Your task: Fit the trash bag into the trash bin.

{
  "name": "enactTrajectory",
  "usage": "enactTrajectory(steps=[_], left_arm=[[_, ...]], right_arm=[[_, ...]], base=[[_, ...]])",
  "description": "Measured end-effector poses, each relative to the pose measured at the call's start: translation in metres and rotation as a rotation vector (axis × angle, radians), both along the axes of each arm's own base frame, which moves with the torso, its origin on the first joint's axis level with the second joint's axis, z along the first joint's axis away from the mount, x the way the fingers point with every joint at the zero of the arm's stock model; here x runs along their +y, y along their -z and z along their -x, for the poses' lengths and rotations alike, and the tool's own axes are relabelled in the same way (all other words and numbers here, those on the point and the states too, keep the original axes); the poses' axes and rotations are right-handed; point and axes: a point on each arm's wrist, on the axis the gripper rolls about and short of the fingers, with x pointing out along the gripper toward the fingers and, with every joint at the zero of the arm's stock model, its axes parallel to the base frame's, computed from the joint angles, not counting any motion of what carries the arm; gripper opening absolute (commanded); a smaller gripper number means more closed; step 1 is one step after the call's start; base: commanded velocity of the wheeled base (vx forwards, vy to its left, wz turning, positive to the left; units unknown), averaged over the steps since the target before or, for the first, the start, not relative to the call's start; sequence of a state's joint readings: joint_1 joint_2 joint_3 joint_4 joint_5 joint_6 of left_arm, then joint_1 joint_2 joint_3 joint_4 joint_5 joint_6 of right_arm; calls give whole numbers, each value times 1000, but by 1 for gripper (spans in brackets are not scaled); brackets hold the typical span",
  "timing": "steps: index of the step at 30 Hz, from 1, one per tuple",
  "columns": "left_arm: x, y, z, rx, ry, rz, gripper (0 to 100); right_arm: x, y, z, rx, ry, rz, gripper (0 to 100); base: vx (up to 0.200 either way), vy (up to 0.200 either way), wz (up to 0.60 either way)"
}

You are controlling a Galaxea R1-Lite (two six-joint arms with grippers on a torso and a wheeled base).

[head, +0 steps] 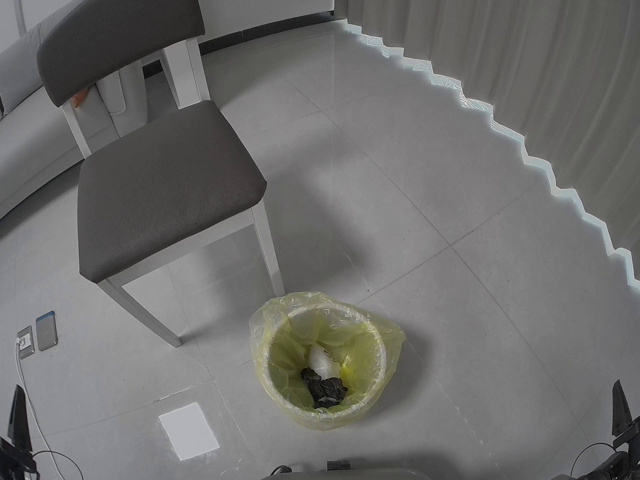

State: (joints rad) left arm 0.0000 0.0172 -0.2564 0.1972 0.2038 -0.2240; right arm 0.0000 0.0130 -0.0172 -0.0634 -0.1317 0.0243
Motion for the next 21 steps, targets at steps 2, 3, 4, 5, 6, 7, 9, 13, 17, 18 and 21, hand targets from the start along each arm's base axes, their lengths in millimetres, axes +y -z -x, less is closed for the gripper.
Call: enactTrajectory(steps=[2, 3, 4, 5, 6, 7, 9, 13, 17, 18, 21], left_arm=[[0, 10, -6, 13, -9, -24, 100], [0, 14, -9, 17, -13, -37, 100], [0, 19, -12, 16, -17, -53, 100], [0, 22, -14, 6, -20, -66, 100], [0, 24, -16, -7, -24, -81, 100], [0, 27, -18, -16, -28, -92, 100], [1, 30, -20, -27, -34, -109, 100], [1, 35, -21, -9, -40, -124, 100], [0, 37, -22, 2, -15, -135, 100], [0, 37, -22, 5, -2, -137, 100], [-1, 41, -23, 40, 44, -140, 100]], right_arm=[[0, 0, 0, 3, 0, 14, 100], [0, 0, 0, 5, -2, 21, 100], [0, 0, 0, 6, -7, 28, 100], [0, 0, 0, 8, -12, 34, 100], [1, 1, 0, 12, -24, 38, 100], [1, 2, 0, 25, -42, 42, 100], [2, 5, 0, 53, -79, 38, 100], [2, 7, 0, 65, -88, 15, 100], [1, 6, 0, 64, -54, 4, 100], [1, 6, 0, 64, -53, 3, 100], [1, 6, 0, 64, -52, 2, 100]], base=[[0, 0, 0], [0, 0, 0], [0, 0, 0], [0, 0, 0], [0, 0, 0], [0, 0, 0], [0, 0, 0], [0, 0, 0], [0, 0, 0], [0, 0, 0], [0, 0, 0]])
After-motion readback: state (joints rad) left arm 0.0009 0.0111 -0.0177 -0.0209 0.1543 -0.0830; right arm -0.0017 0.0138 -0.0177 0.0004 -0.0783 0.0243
